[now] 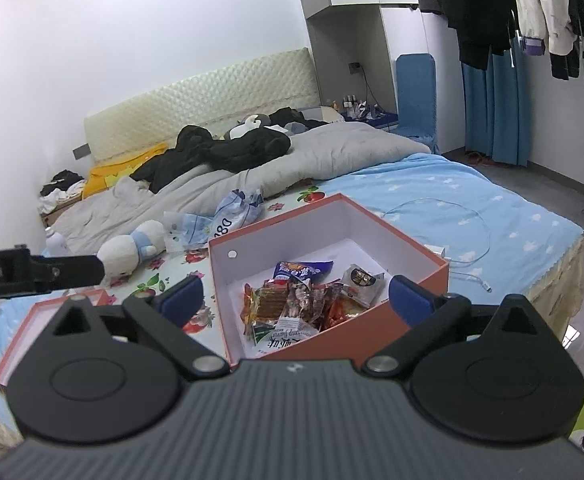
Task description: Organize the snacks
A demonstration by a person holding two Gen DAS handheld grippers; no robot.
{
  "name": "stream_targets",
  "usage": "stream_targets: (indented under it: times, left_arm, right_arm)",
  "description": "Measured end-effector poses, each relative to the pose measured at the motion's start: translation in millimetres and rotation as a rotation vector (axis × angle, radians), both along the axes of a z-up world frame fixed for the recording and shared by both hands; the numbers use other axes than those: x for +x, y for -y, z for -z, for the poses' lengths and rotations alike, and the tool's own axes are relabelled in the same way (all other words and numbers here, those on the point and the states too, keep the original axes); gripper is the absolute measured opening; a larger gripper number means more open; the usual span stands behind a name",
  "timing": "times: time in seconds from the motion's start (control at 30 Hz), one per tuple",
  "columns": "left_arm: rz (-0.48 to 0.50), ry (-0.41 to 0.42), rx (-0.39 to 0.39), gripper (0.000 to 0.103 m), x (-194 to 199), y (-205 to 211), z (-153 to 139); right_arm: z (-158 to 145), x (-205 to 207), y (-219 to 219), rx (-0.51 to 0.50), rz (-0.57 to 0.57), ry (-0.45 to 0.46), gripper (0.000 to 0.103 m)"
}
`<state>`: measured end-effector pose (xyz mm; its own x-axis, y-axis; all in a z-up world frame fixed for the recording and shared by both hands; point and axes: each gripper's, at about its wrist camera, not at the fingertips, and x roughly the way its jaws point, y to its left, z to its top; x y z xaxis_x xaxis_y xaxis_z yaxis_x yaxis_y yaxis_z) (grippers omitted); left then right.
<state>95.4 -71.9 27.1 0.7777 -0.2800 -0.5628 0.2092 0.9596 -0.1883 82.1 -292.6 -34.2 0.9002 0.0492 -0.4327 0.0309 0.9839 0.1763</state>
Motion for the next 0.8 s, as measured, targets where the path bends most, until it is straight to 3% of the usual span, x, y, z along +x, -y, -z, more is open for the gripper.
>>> stream_targets:
  times: [0.47, 0.8]
  left_arm:
    - [-0.016, -0.039, 0.040, 0.103, 4.8, 1.9, 5.6]
    - [-0.012, -0.019, 0.059, 0.103, 1.3, 2.5, 5.8]
  right_arm:
    - [-1.9, -2.3, 0.9, -0.003, 0.000, 0.020, 0.103]
    - [-2.1, -1.4, -0.7, -0.001, -0.002, 0.018, 0.103]
